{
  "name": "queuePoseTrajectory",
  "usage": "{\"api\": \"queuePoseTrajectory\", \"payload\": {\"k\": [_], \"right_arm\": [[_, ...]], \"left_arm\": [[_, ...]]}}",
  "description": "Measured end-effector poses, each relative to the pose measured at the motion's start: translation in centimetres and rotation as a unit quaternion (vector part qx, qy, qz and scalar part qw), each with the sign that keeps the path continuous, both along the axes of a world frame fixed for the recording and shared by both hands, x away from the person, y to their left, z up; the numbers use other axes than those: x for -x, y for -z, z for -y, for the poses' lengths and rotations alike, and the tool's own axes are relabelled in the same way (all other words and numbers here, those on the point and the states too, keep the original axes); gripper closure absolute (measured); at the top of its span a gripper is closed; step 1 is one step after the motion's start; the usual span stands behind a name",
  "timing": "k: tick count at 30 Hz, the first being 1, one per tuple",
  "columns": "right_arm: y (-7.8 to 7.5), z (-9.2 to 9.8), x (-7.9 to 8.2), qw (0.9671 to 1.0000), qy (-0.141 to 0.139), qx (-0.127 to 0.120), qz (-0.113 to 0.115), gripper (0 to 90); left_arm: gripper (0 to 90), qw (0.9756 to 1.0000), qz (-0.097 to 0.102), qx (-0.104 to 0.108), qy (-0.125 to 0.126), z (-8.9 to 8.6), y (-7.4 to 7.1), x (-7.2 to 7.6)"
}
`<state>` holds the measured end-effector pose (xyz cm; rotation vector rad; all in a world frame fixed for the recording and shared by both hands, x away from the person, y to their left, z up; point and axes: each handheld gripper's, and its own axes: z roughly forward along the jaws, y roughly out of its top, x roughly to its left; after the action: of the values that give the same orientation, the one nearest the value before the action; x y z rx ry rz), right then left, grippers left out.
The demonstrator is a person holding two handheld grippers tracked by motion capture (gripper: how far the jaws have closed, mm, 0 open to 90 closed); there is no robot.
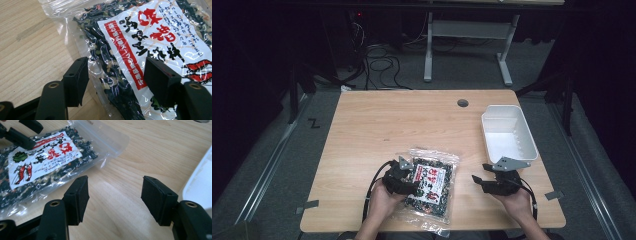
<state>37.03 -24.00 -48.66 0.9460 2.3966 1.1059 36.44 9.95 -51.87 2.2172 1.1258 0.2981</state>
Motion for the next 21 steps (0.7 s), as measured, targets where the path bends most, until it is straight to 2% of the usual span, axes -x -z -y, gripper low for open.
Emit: {"api": "queuePoseTrajectory", "payload": {"k": [6, 10, 12, 16, 17, 21], "right_arm": [[-0.4, -1.1, -1.3, 1.0000, 0.007, 0.004, -0.005, 39.9], [-0.8, -2.3, -2.2, 0.9999, 0.006, 0.008, -0.006, 40.2], [-1.0, -3.6, -3.1, 0.9998, 0.002, 0.019, -0.006, 40.9], [-1.1, -4.6, -4.1, 0.9995, -0.001, 0.030, -0.011, 43.2], [-1.3, -5.3, -4.9, 0.9992, 0.006, 0.037, -0.015, 43.5], [-1.3, -5.9, -5.9, 0.9991, 0.014, 0.036, -0.017, 43.4]], "left_arm": [[37.4, 1.0000, 0.002, 0.003, 0.009, 0.2, 0.0, 0.0], [37.3, 0.9999, 0.006, -0.007, 0.012, 0.3, -0.1, 0.1], [37.2, 0.9998, 0.008, -0.011, 0.012, 0.4, -0.1, 0.1], [37.2, 0.9998, 0.008, -0.013, 0.014, 0.4, -0.1, 0.1], [37.1, 0.9998, 0.008, -0.012, 0.014, 0.4, -0.1, 0.1], [37.2, 0.9998, 0.009, -0.013, 0.013, 0.4, -0.1, 0.1]]}}
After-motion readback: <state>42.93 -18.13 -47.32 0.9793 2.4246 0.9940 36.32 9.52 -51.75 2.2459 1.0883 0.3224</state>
